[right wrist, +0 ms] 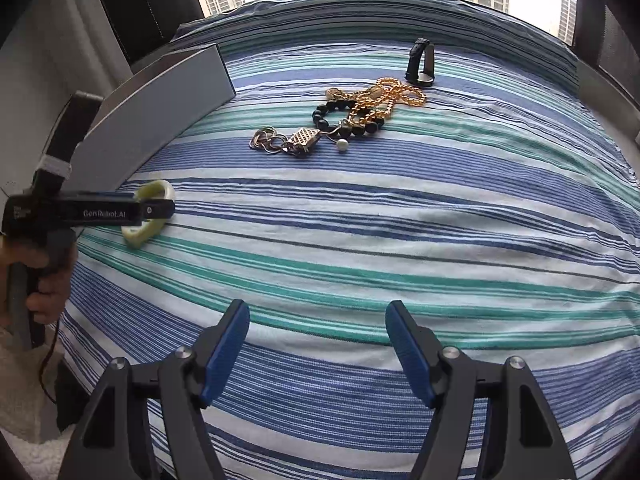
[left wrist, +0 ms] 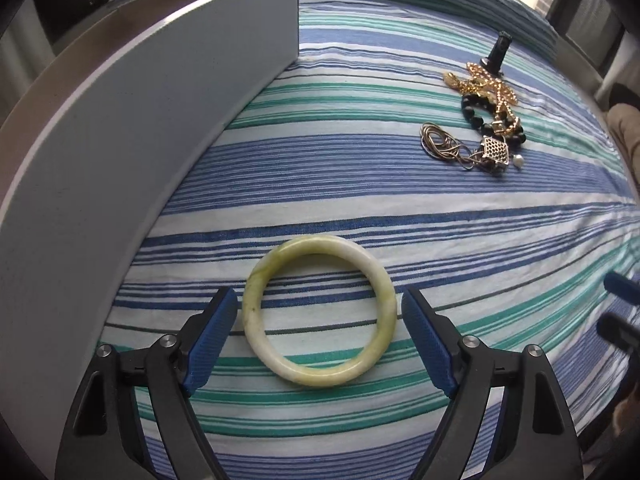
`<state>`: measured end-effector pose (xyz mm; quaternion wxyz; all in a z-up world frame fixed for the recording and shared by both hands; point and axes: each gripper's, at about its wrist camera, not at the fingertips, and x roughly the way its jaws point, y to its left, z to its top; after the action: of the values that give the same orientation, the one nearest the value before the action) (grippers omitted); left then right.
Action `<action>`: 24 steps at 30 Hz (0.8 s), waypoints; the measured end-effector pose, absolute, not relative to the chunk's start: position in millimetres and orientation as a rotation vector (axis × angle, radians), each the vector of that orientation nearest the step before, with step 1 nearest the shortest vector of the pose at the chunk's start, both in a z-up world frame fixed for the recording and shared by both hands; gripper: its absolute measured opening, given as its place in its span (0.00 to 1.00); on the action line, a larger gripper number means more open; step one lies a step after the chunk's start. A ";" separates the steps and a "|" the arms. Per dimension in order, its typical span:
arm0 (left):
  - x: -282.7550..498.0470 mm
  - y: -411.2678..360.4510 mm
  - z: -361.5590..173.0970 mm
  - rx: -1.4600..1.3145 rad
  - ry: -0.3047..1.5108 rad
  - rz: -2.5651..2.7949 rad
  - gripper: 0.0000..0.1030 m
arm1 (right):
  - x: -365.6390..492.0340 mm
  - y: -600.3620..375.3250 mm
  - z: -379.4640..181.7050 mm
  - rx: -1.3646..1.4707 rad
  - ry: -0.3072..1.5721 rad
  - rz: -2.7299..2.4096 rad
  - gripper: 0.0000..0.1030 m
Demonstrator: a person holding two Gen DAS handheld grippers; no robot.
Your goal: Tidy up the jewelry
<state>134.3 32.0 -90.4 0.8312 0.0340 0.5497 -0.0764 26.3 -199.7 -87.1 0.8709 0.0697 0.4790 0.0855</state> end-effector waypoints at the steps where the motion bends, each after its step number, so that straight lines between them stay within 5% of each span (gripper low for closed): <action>1: 129.9 34.0 -86.7 0.059 1.153 -0.162 0.85 | 37.3 -205.0 -81.6 0.184 1.013 0.198 0.70; 5: 113.9 43.1 -74.1 0.009 1.113 -0.159 0.85 | 92.2 -213.8 -67.1 0.251 1.039 0.226 0.70; 11: 95.6 64.1 -68.4 -0.043 1.096 -0.139 0.85 | 151.2 -146.8 -68.2 -0.280 0.986 0.487 0.69; 24: 90.7 77.6 -79.0 -0.094 1.134 -0.134 0.85 | 191.4 -145.3 -102.1 -0.329 1.049 0.492 0.60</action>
<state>90.7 77.6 -79.0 0.8404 -0.0443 0.5364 -0.0633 191.4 -145.3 -102.1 0.8242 -0.1548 0.4931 0.2315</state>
